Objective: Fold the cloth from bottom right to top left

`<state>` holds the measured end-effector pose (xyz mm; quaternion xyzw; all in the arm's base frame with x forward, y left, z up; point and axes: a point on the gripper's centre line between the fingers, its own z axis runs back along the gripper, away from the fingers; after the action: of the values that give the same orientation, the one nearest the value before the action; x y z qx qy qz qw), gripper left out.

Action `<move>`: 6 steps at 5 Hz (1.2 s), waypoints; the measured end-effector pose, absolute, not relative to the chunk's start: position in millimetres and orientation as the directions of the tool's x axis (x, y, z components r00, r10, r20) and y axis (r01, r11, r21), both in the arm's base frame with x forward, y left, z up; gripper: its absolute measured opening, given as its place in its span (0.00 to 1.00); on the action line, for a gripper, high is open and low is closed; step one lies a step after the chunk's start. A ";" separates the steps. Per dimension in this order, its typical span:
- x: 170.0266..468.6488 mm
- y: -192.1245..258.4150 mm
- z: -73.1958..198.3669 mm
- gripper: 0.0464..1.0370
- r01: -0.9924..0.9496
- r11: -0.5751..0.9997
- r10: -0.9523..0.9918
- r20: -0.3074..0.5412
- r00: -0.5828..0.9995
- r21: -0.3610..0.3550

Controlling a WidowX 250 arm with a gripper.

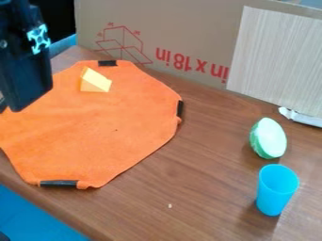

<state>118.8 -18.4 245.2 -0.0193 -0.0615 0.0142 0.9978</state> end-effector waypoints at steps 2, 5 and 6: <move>118.9 6.0 240.4 0.96 0.111 0.994 -0.108 0.155 0.982 -0.010; 124.3 73.1 186.7 0.96 0.497 0.867 -0.498 0.046 0.866 0.031; 134.1 81.8 159.9 0.96 0.699 0.713 -0.700 -0.016 0.714 0.049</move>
<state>134.1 81.8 159.9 0.0258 -0.0019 -0.3779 0.9255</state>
